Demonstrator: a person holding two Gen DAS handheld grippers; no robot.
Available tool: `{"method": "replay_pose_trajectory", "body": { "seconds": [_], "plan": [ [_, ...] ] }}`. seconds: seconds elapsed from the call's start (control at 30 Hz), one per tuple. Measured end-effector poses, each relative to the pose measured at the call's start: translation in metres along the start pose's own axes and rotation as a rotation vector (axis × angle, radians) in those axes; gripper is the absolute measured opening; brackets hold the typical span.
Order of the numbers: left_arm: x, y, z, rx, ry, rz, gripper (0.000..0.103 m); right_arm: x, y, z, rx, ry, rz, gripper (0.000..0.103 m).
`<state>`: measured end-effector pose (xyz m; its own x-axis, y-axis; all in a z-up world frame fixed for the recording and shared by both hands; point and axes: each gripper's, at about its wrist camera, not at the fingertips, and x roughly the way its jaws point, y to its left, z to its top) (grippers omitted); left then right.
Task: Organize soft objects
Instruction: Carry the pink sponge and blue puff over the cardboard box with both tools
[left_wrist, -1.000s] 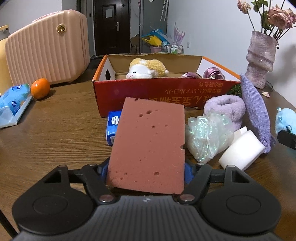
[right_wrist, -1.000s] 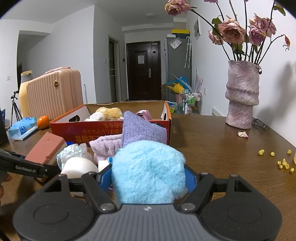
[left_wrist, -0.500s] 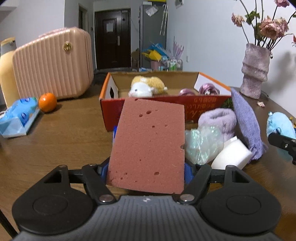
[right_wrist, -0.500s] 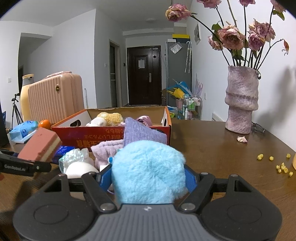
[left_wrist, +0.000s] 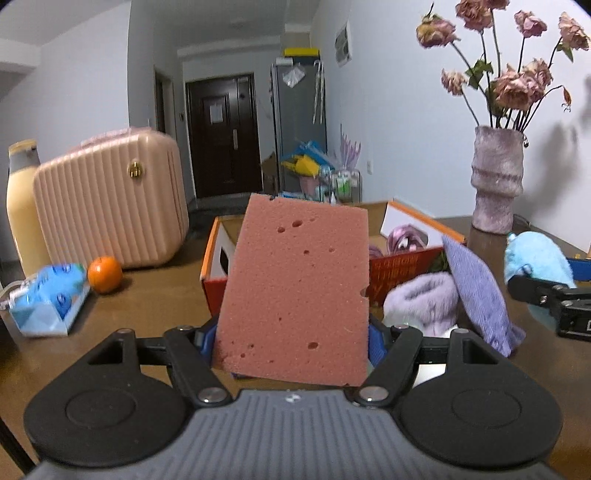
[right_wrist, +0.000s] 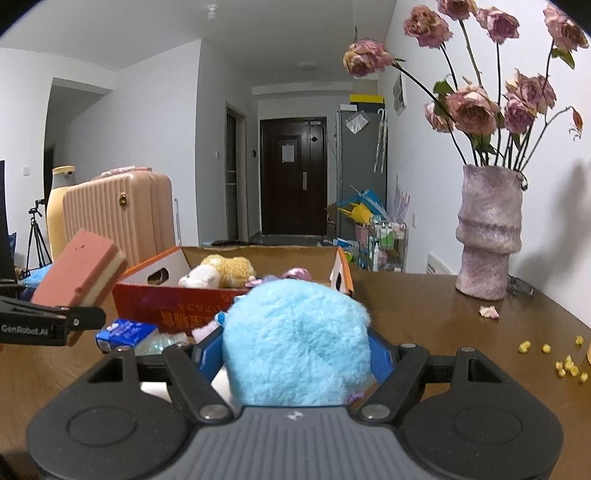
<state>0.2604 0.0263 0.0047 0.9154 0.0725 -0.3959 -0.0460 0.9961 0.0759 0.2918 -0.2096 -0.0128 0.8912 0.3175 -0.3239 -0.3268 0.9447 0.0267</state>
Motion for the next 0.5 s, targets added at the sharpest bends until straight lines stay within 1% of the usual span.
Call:
{"method": "replay_pose_trajectory", "body": {
  "seconds": [0.13,0.23,0.5],
  "plan": [
    [-0.001,-0.005,0.006,0.010,-0.036,0.007,0.073,0.003,0.005,0.006,-0.006,-0.029,0.005,0.075],
    [-0.001,-0.004,0.011,0.002,-0.054,0.004,0.073,0.007,0.007,0.012,-0.005,-0.049,0.011,0.075],
    [0.011,0.000,0.024,-0.030,-0.086,0.026,0.073,0.022,0.014,0.031,0.001,-0.104,0.016,0.075]
  ]
}}
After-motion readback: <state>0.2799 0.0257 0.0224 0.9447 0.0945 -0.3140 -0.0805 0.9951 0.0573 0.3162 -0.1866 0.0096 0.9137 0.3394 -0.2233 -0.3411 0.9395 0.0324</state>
